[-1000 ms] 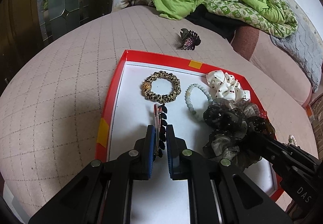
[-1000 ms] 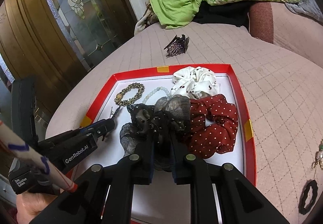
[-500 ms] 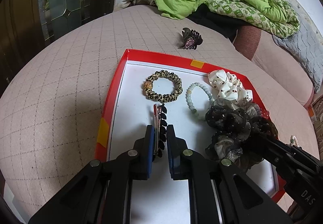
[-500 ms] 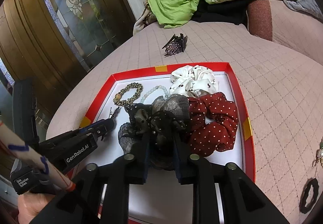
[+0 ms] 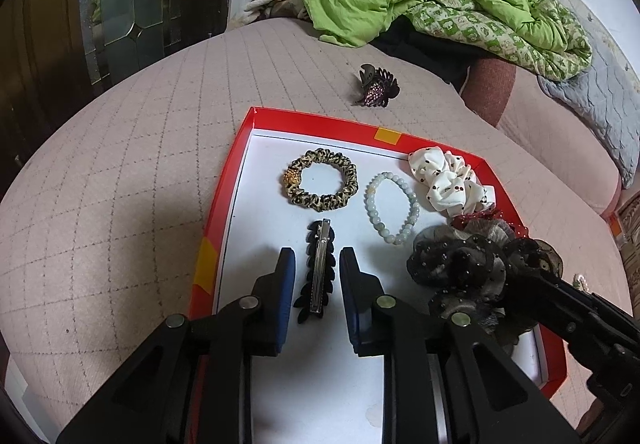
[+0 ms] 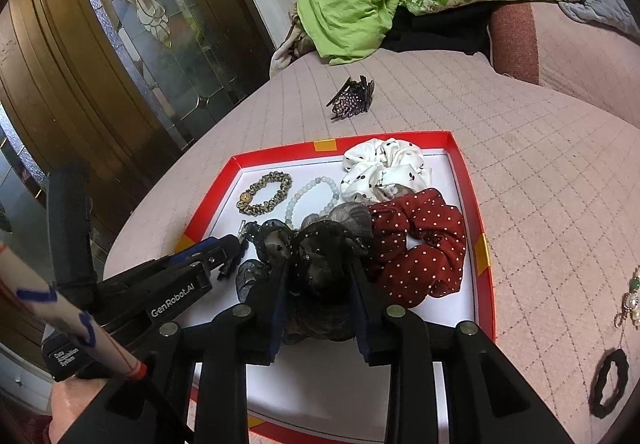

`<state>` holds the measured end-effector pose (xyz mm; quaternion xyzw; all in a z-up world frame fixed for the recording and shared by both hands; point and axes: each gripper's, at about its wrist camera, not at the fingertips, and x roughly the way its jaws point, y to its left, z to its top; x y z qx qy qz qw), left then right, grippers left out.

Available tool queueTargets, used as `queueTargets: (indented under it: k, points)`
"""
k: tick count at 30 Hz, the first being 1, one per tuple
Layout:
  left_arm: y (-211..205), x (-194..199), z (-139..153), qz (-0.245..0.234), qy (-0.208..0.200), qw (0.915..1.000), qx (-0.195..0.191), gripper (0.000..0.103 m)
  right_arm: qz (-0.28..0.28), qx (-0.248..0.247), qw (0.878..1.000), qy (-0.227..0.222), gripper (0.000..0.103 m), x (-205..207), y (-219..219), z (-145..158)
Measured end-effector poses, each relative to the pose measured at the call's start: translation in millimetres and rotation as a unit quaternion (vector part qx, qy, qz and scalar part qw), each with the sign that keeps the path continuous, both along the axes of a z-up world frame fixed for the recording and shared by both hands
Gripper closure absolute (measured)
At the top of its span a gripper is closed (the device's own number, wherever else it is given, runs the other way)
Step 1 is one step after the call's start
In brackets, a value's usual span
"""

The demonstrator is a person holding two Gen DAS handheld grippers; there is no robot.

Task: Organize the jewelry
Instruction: 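Open the left tool to drop the hair clip while the right tool releases the sheer scrunchie, then grasp the black hair tie with the left tool while the right tool grasps the black beaded bracelet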

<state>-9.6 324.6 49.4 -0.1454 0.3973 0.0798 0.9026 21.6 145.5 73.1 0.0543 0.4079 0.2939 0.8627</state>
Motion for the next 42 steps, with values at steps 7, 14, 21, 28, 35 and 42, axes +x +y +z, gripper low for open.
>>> queueTargets:
  k: [7,14,21,28,35,42]
  points:
    - [-4,-1,3,0.000,-0.007,1.0000,0.004,0.076,0.000,0.011,1.000,-0.005,0.062,-5,-6,8]
    - [-6,-3,6,0.003,-0.014,0.9999,0.007,0.076,-0.003,0.021,1.000,-0.004,0.061,-8,-13,13]
    - [-14,-10,16,-0.002,-0.040,0.9992,0.008,0.076,-0.017,0.035,0.999,-0.004,0.061,-16,-35,18]
    - [-36,-23,35,-0.020,-0.080,0.9963,0.023,0.076,-0.038,0.050,0.998,-0.002,0.061,-36,-73,21]
    - [-83,-33,59,-0.056,-0.109,0.9920,0.031,0.076,-0.079,0.064,0.995,-0.004,0.061,-50,-133,23]
    - [-164,-29,60,-0.155,-0.088,0.9839,0.010,0.075,-0.165,0.073,0.984,-0.011,0.061,-51,-229,21]
